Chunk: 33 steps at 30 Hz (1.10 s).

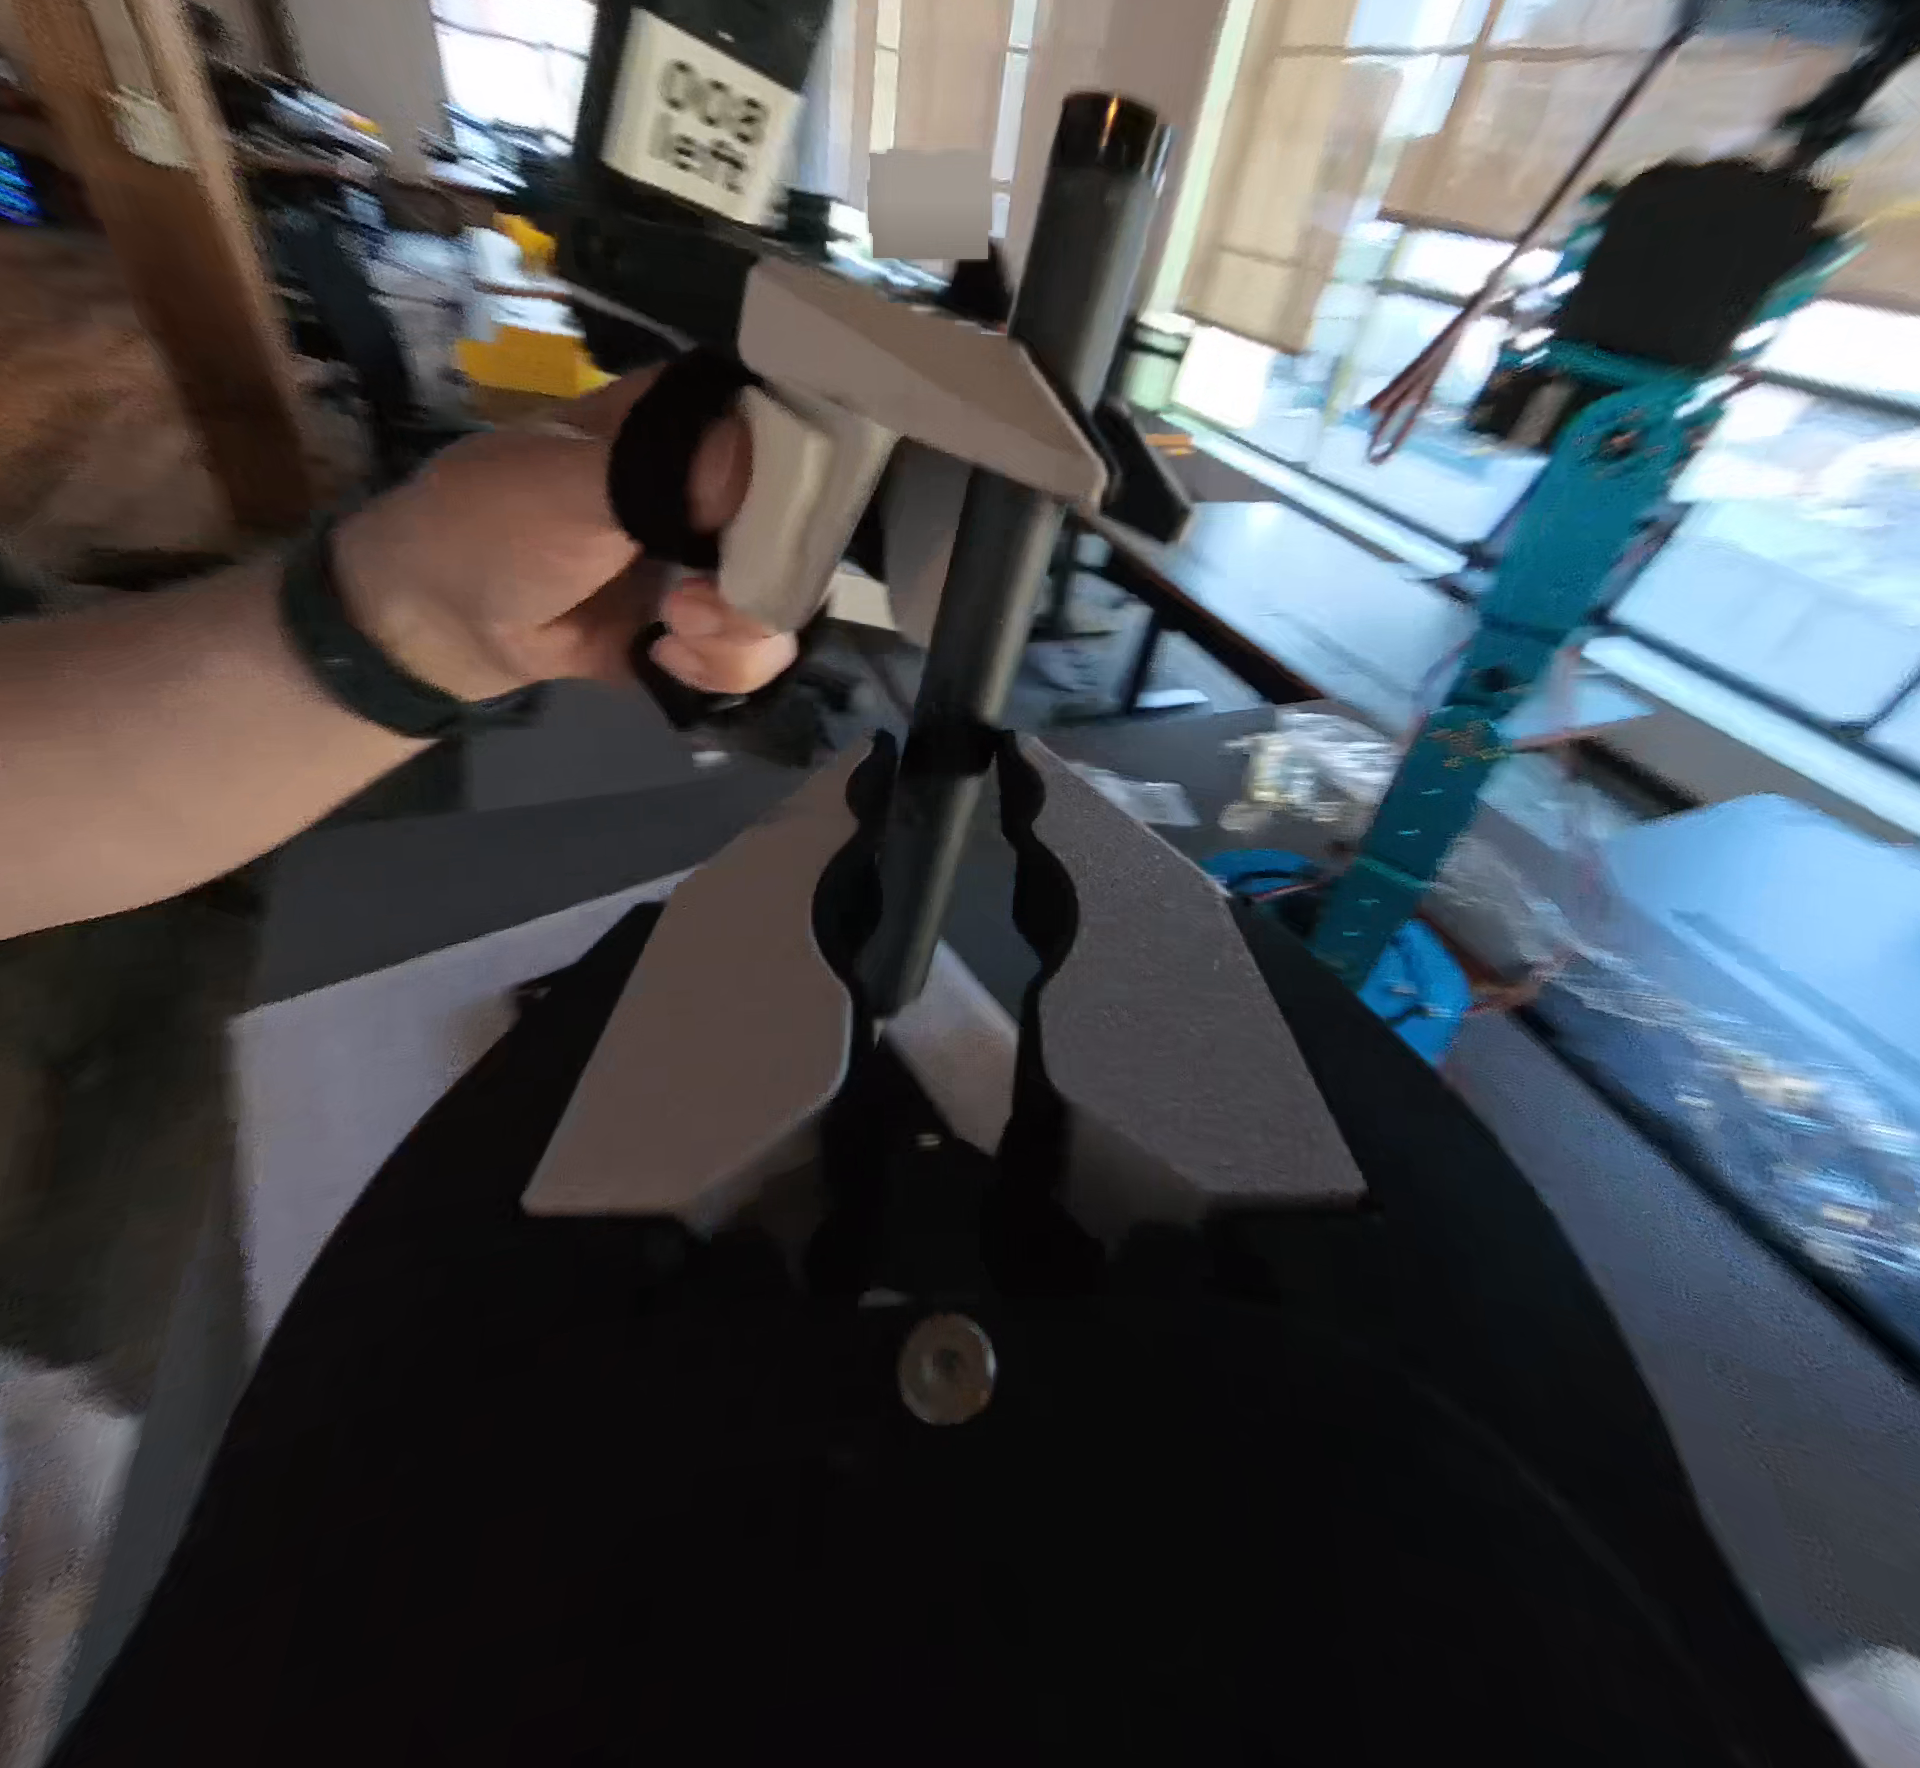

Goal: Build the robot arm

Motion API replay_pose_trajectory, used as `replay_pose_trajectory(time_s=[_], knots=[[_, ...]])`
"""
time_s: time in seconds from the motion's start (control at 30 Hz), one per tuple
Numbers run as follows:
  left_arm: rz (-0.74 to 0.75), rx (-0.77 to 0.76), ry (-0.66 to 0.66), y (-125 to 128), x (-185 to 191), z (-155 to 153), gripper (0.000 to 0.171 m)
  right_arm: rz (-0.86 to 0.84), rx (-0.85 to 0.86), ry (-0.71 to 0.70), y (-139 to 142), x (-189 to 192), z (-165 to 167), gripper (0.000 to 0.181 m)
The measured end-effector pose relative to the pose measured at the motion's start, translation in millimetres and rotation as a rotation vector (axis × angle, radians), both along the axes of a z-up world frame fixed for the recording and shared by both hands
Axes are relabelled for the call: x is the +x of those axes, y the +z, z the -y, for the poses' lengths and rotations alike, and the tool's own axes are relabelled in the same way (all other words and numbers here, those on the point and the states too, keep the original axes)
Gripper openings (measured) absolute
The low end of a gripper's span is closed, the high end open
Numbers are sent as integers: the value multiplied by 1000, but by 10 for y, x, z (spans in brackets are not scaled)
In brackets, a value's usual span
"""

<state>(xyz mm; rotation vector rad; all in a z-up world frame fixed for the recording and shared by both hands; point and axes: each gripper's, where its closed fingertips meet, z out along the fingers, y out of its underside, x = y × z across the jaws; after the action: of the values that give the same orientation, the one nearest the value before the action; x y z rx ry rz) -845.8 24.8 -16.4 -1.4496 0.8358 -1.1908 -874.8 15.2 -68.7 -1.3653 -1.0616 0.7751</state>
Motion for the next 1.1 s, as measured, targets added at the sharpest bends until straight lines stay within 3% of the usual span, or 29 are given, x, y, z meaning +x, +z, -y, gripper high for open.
replay_pose_trajectory(time_s=[0.1,0.2,0.37,0.43,0.67,0.83,0.93,1.1], knots=[[15,-13,-46,-19,-32,11,15,-77,-233,253,-96,38,160,32],[0,2,-92,-44,-4,75,16,-130,-356,337,-127,110,107,34],[-32,24,-128,-110,70,127,16,-47,-332,410,-223,-9,146,29],[-29,23,-137,-124,84,131,16,-14,-342,441,-301,-44,161,16],[-42,22,-148,-208,52,97,16,-18,-353,449,-382,-80,119,15],[-31,23,-152,-198,2,65,16,31,-302,328,-379,-157,70,15],[27,-7,-160,-105,-83,53,19,113,-177,156,-328,-158,-43,14],[37,17,-60,-19,-299,-110,14,290,10,-109,-221,-163,-247,14]])
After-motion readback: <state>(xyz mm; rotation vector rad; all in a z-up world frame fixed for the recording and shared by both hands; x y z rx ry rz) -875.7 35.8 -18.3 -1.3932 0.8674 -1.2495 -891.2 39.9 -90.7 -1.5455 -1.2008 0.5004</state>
